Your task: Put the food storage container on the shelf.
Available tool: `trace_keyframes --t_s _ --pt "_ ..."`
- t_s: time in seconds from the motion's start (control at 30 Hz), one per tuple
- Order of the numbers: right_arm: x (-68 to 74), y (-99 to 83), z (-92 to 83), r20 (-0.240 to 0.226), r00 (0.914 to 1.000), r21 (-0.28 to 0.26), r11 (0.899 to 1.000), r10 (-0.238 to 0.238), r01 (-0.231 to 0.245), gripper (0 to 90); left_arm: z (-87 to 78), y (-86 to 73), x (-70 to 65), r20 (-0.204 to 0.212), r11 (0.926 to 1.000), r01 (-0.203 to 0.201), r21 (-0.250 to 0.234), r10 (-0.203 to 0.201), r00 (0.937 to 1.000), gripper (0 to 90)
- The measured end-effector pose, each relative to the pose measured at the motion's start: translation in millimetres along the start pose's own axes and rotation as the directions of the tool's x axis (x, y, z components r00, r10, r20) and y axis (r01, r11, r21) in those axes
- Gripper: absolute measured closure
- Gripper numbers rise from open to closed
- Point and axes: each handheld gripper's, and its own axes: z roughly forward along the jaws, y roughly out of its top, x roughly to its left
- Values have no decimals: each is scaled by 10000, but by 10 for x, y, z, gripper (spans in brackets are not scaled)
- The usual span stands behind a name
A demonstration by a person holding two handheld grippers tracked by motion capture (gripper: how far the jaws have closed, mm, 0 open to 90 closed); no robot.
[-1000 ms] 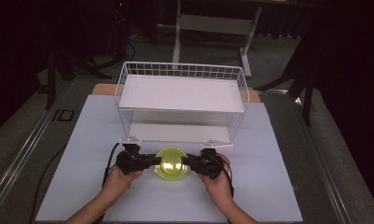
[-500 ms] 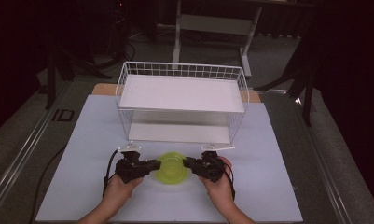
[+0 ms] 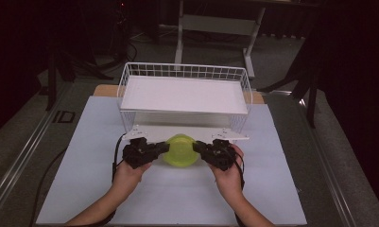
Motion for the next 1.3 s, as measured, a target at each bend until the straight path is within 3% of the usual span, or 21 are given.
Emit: trace_keyframes --t_s 0.2,0.37,0.67,0.83,1.1,1.27,1.3 --pt "-171 -5 142 332 9991 164 9995 254 -259 781 225 -13 178 187 9995 304 110 -306 9994 815" --pt "-279 -48 293 550 9971 351 9979 527 -547 780 357 -40 287 55 9995 215 232 -216 9998 815" --pt "-366 -46 468 1003 9935 442 9973 543 -590 777 503 -71 450 162 9994 290 170 -292 9994 813" --pt "-414 -56 524 990 9931 342 9972 621 -658 777 540 -64 518 229 9996 236 155 -240 9994 808" --pt "-427 -4 590 1114 9935 -95 9997 232 -223 762 577 -84 549 -261 9991 -314 -290 306 9992 752" --pt "-445 4 635 1358 9907 -386 9992 107 -55 740 607 -74 563 -571 9986 -280 -438 255 9980 688" --pt "-437 6 648 1538 9881 -400 9992 2 61 722 626 -73 573 -836 9983 -411 -414 376 9958 688"
